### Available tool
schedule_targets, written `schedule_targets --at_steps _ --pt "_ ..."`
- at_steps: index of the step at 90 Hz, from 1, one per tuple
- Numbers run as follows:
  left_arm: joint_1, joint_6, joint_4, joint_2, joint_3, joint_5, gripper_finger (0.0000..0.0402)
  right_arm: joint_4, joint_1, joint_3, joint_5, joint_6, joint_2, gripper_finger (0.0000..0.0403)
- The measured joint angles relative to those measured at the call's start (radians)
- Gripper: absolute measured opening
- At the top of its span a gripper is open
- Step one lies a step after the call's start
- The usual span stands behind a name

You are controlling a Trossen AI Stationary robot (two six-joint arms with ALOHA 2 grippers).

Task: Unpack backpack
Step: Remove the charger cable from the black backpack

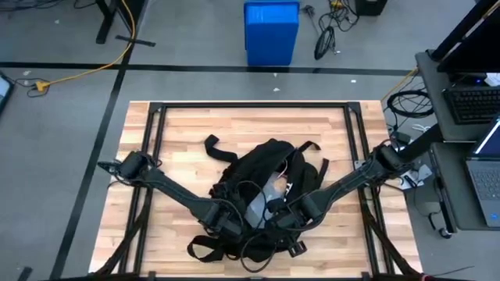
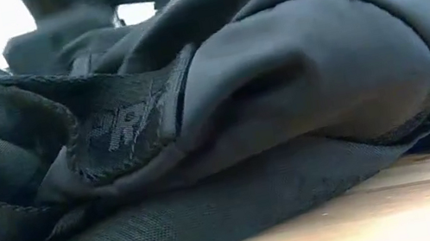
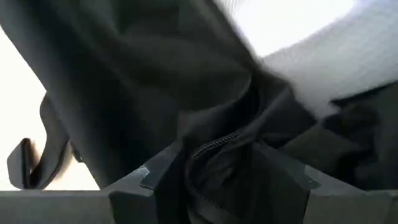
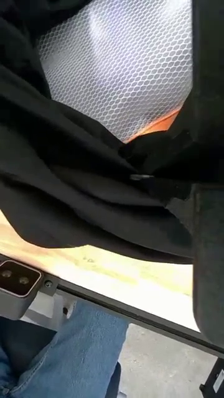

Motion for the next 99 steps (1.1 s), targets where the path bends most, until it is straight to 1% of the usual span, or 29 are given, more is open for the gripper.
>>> schedule_targets --at_steps 6,12,19,30,35,46,58,71,76,88,95,99 --pt "0.006 -0.002 -0.012 0.008 0.0 -0.006 0.0156 -0.002 0.0 0.0 -0.001 0.0 0.0 0.0" --pt "0.01 0.0 -0.018 0.008 0.0 -0.025 0.0135 -0.003 0.001 0.0 -0.003 -0.001 0.0 0.0" --pt "0.013 0.0 -0.024 0.007 0.0 -0.053 0.0096 -0.004 0.001 0.0 -0.004 -0.001 0.0 0.0" --pt "0.014 -0.003 -0.044 -0.001 0.001 -0.074 0.0023 -0.003 0.001 0.0 -0.004 -0.004 0.0 0.0" --pt "0.014 -0.019 -0.054 -0.001 0.001 -0.09 0.0009 -0.004 0.001 0.0 -0.004 -0.004 0.0 0.0" --pt "0.014 -0.084 -0.134 -0.001 0.002 -0.132 0.0008 -0.014 0.005 0.0 -0.004 -0.004 0.0 0.0" --pt "0.013 -0.202 -0.288 -0.001 0.002 -0.16 0.0008 -0.031 0.023 0.0 -0.013 -0.006 0.0 0.0" --pt "0.006 -0.358 -0.434 -0.001 0.002 -0.204 0.0008 -0.034 0.044 0.0 -0.069 -0.022 0.0 0.0" --pt "-0.001 -0.394 -0.451 -0.005 0.002 -0.224 0.0007 -0.034 0.051 0.0 -0.085 -0.022 0.0 0.0" --pt "-0.017 -0.406 -0.438 -0.028 0.002 -0.243 0.0007 -0.034 0.067 0.0 -0.106 -0.034 0.0 0.0" --pt "-0.027 -0.407 -0.424 -0.036 0.002 -0.25 0.0007 -0.036 0.068 0.001 -0.104 -0.059 0.0 0.0" --pt "-0.033 -0.407 -0.429 -0.036 0.005 -0.258 0.0007 -0.046 0.065 0.008 -0.075 -0.063 0.0 0.0"
